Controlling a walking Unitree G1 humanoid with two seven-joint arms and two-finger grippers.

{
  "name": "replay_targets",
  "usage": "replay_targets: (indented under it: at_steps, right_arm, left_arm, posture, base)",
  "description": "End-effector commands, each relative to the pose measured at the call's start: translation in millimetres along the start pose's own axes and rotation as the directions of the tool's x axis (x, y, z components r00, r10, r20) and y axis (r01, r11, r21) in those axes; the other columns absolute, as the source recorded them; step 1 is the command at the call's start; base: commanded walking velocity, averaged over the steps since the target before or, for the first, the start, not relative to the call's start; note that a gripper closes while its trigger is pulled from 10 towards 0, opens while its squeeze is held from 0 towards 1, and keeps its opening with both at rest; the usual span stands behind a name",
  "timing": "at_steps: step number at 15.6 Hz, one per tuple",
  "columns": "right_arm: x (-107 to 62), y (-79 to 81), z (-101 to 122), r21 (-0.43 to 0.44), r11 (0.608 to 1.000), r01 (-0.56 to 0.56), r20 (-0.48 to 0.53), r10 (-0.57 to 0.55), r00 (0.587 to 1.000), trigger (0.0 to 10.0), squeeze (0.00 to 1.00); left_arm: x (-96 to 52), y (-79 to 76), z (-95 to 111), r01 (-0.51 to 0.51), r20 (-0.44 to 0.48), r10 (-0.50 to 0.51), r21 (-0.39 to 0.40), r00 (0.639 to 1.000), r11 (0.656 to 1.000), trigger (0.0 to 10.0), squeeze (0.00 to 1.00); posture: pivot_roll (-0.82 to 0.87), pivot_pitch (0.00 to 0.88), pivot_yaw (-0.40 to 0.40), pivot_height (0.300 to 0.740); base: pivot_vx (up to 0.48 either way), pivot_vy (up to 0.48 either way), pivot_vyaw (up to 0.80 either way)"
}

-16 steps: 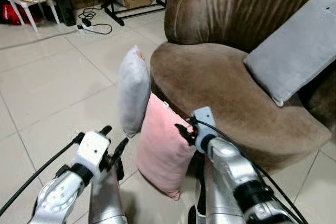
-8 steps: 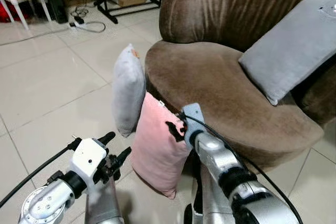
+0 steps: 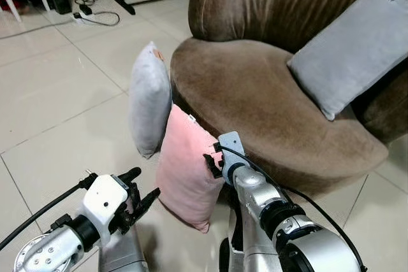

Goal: Move the pillow to the sofa from floor

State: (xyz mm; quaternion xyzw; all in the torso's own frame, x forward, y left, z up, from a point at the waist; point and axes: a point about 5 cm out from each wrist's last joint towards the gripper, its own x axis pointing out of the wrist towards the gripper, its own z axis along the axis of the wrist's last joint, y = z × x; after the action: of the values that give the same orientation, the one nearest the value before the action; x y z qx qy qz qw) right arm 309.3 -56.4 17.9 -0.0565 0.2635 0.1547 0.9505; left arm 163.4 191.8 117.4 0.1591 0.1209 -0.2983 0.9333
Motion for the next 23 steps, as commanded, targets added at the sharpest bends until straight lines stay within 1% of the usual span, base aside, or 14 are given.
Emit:
replay_targets:
  at_steps: [1,5,6,7,8,9,10,11,14,16,18,20,21,23]
  right_arm:
    - [0.0,-3.2,-1,-0.005,1.000,0.025,-0.003,-0.025,1.000,10.0,0.00]
    - [-1.1,1.9,-9,0.013,0.999,0.052,-0.014,-0.051,0.999,10.0,0.00]
    - [-1.8,4.5,-12,0.019,0.998,0.062,-0.019,-0.061,0.998,7.4,0.00]
    - [-2.5,6.3,-15,0.028,0.997,0.072,-0.024,-0.072,0.997,5.0,0.00]
    - [-2.9,7.2,-16,0.038,0.996,0.079,-0.024,-0.078,0.997,4.0,0.00]
    - [-3.3,8.2,-17,0.042,0.996,0.081,-0.022,-0.080,0.997,2.6,0.00]
    - [-3.5,9.5,-17,0.044,0.996,0.080,-0.019,-0.080,0.997,0.7,0.00]
    - [-3.6,11.2,-17,0.045,0.996,0.079,-0.014,-0.078,0.997,0.0,0.00]
    - [-3.1,10.9,-15,0.043,0.996,0.076,-0.010,-0.076,0.997,0.0,0.00]
    - [-2.6,11.0,-13,0.044,0.997,0.071,-0.006,-0.070,0.997,0.0,0.00]
    - [-1.8,11.9,-11,0.042,0.998,0.055,-0.003,-0.055,0.999,0.0,0.00]
    - [-1.2,18.3,-9,0.037,0.999,0.002,-0.003,-0.001,1.000,0.0,0.00]
    - [-1.1,18.8,-9,0.034,0.999,-0.003,-0.005,0.003,1.000,0.0,0.00]
    - [-0.9,19.5,-8,0.030,1.000,-0.009,-0.010,0.010,1.000,0.0,0.00]
  left_arm:
    - [-2.4,-2.6,3,0.021,0.000,-0.021,-0.001,1.000,1.000,10.0,0.00]
    - [-9.5,-4.4,10,0.075,-0.014,-0.075,0.013,0.997,0.997,10.0,0.00]
    - [-11.6,-3.2,13,0.092,-0.019,-0.092,0.022,0.996,0.996,10.0,0.00]
    - [-13.2,-2.4,14,0.106,-0.026,-0.105,0.027,0.994,0.994,10.0,0.00]
    - [-14.5,-2.6,15,0.115,-0.031,-0.114,0.027,0.993,0.993,10.0,0.00]
    - [-15.7,-4.2,15,0.127,-0.038,-0.126,0.026,0.991,0.992,10.0,0.00]
    - [-16.6,-6.1,15,0.140,-0.044,-0.139,0.023,0.989,0.990,10.0,0.00]
    - [-18.2,-9.1,14,0.163,-0.052,-0.162,0.010,0.985,0.987,10.0,0.00]
    - [-21.1,-13.6,12,0.190,-0.069,-0.192,-0.023,0.979,0.981,10.0,0.00]
    - [-22.8,-15.5,11,0.195,-0.076,-0.196,-0.028,0.978,0.980,10.0,0.00]
    - [-23.9,-17.3,10,0.189,-0.082,-0.192,-0.034,0.978,0.981,10.0,0.00]
    - [-25.9,-18.0,7,0.180,-0.092,-0.183,-0.037,0.979,0.983,10.0,0.00]
    - [-26.1,-18.0,7,0.179,-0.095,-0.182,-0.038,0.979,0.983,10.0,0.00]
    - [-31.7,-17.9,4,0.161,-0.116,-0.164,-0.039,0.980,0.986,10.0,0.00]
  posture:
    - [-0.01,0.148,-0.083,0.448]
    - [0.00,0.177,-0.029,0.448]
    - [0.00,0.193,-0.004,0.448]
    - [0.00,0.198,0.004,0.448]
    - [0.00,0.202,0.011,0.448]
    - [0.01,0.205,0.016,0.448]
    - [0.01,0.204,0.016,0.448]
    - [0.01,0.201,0.012,0.448]
    - [0.01,0.192,-0.002,0.448]
    - [0.01,0.192,-0.006,0.448]
    - [0.01,0.184,-0.014,0.448]
    - [0.02,0.180,-0.024,0.448]
    - [0.02,0.180,-0.025,0.448]
    - [0.03,0.172,-0.037,0.448]
  base:
    - [0.000,0.000,0.00]
    - [0.000,0.000,0.00]
    - [0.000,0.000,0.00]
    - [0.000,0.000,0.00]
    - [0.000,0.000,0.00]
    - [0.000,0.000,0.00]
    - [0.000,0.000,0.00]
    - [0.000,0.000,0.00]
    - [0.000,0.000,0.00]
    - [0.000,0.000,0.00]
    - [0.000,0.000,0.00]
    - [0.000,0.000,0.00]
    - [0.000,0.000,0.00]
    - [0.000,0.000,0.00]
